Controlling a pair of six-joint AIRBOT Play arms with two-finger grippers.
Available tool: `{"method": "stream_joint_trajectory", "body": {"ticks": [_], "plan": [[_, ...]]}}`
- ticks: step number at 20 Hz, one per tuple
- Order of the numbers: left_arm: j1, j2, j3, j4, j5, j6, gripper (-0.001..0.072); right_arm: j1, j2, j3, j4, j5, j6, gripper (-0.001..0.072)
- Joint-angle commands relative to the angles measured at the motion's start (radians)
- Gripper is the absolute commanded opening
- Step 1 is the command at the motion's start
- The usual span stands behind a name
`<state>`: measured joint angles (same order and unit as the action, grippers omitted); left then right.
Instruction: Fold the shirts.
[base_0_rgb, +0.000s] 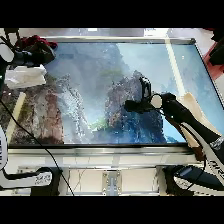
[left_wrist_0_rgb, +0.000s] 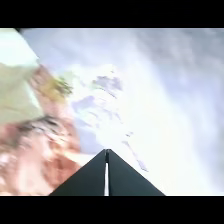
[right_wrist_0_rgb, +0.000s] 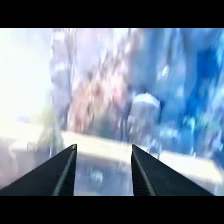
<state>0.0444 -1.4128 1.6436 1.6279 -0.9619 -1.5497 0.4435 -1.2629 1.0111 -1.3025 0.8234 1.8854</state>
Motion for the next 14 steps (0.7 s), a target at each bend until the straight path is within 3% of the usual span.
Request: {"method": "stream_joint_trajectory", "body": {"ticks": [1,2,5,6,7,8,9,14], "plan": [[0.023,-0.062,0.003,0.204,0.243,-0.018,0.0238,0.000,-0.001,0.001,-0.076,-0.114,0.000,0.0380],[0.055,-0.103,0.011,0.205,0.320,-0.060,0.0319,0.000,-0.001,0.001,-0.101,-0.136,0.000,0.0380],[0.187,-0.267,0.053,0.191,0.379,-0.156,0.0406,-0.001,-0.001,0.001,-0.140,-0.159,0.000,0.0389],[0.237,-0.326,0.074,0.158,0.378,-0.156,0.0519,-0.001,-0.001,0.001,-0.134,-0.155,0.001,0.0425],[0.284,-0.383,0.103,0.101,0.381,-0.152,0.0528,-0.001,-0.001,0.001,-0.117,-0.148,0.004,0.0537],[0.325,-0.434,0.137,0.038,0.386,-0.137,0.0541,-0.001,-0.001,0.001,-0.095,-0.144,0.004,0.0567],[0.365,-0.487,0.177,-0.040,0.391,-0.112,0.0590,-0.001,-0.001,0.001,-0.072,-0.143,0.004,0.0567],[0.466,-0.709,0.391,-0.306,0.332,0.010,0.0609,-0.001,-0.001,0.001,-0.006,-0.158,0.018,0.0567]]}}
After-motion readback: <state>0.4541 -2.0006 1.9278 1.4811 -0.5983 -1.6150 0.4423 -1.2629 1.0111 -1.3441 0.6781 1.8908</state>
